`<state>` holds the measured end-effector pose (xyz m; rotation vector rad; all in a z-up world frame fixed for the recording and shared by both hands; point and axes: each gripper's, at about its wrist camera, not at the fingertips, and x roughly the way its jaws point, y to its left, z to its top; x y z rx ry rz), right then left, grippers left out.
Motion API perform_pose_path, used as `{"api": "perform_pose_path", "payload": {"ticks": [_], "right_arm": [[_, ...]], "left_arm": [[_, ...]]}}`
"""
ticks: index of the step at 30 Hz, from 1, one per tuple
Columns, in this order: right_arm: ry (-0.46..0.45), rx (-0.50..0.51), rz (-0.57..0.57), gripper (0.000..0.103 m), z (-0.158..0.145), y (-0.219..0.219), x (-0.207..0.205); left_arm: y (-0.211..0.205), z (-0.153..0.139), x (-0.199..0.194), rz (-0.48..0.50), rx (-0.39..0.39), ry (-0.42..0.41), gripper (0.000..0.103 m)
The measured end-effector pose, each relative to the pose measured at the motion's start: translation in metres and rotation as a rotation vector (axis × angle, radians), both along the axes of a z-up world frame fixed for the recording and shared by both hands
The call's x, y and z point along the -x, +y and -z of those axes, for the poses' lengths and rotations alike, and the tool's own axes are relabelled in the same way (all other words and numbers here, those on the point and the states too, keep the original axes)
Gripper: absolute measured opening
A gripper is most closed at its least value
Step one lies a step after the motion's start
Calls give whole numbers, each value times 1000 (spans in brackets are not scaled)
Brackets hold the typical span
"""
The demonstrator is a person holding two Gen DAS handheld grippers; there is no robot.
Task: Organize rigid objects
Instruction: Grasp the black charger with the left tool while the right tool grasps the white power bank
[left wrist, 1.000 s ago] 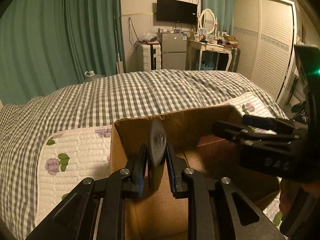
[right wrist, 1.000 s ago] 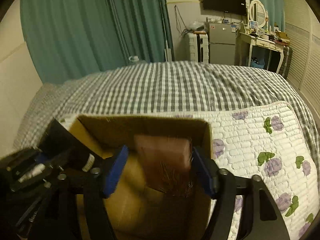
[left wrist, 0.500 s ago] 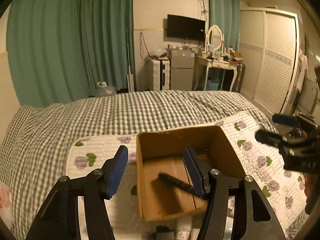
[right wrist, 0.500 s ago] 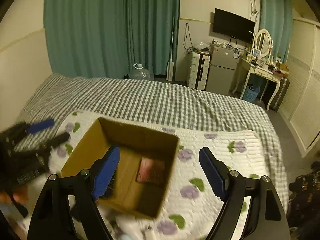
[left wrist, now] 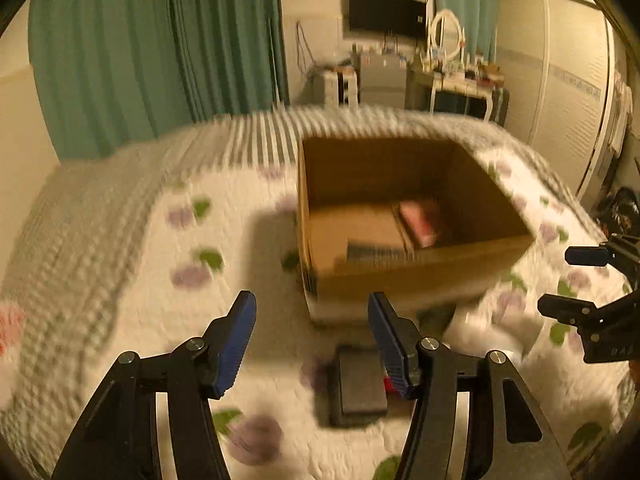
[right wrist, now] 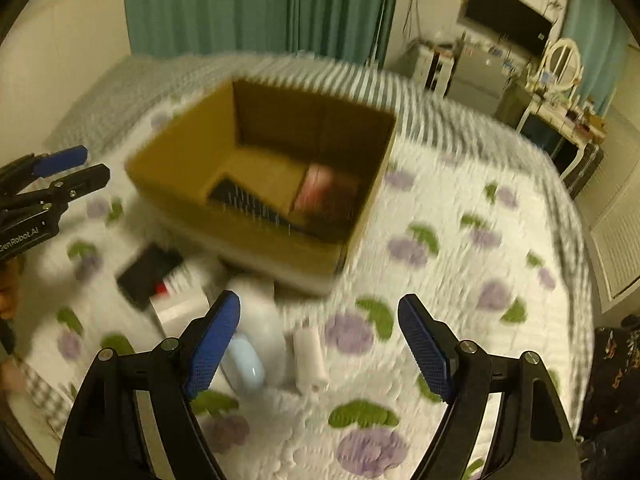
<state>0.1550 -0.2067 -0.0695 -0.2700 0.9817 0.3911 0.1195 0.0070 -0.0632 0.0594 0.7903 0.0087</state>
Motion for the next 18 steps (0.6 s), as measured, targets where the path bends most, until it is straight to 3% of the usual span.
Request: {"api": "perform_pose_path", "payload": {"ticks": [2,7,11,16,18], "right_arm": [[53,-1,15,80,21,-6,-2],[140,22,45,65,59,-20,-3],[140,16,61,57,63,-29,-7],[150,28,16,36,70,-17,-11],[150,41,-14,26,75,-8,-11]], "left_arm": [[0,17,2,-4,12,35,61],[-7,46,11,33,10,106,61],[-14,62,14,59,10,143,61],[-19,78,11,71,-2,170,61],[-18,81,10,81,34,175,61]]}}
